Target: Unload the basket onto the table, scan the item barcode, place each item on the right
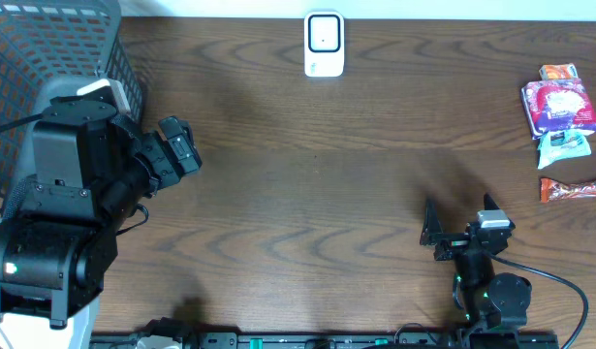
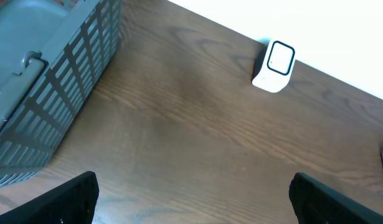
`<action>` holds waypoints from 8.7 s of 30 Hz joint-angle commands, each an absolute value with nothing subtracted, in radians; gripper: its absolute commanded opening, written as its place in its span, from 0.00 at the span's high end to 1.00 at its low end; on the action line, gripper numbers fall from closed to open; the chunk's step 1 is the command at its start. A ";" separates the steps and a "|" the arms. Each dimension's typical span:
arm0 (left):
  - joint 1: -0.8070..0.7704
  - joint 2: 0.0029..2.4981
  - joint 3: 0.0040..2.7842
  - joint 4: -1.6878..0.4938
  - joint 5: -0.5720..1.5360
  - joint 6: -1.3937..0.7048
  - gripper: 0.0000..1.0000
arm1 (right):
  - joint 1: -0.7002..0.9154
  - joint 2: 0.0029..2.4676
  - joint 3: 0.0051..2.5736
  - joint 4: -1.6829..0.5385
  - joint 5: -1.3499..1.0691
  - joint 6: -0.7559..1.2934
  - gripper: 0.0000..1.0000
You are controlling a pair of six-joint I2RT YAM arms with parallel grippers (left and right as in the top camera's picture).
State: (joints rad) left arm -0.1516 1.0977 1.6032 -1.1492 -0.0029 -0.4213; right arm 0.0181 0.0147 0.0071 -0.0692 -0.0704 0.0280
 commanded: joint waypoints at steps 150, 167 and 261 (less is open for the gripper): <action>0.007 0.002 0.004 0.136 0.249 -0.092 0.02 | 0.026 0.005 0.006 -0.072 -0.058 0.006 0.01; -0.030 0.002 0.004 -0.064 0.094 -0.091 0.02 | 0.026 0.005 0.006 -0.072 -0.058 0.006 0.01; -0.041 0.001 0.004 -0.070 0.052 0.022 0.02 | 0.026 0.005 0.006 -0.072 -0.058 0.006 0.01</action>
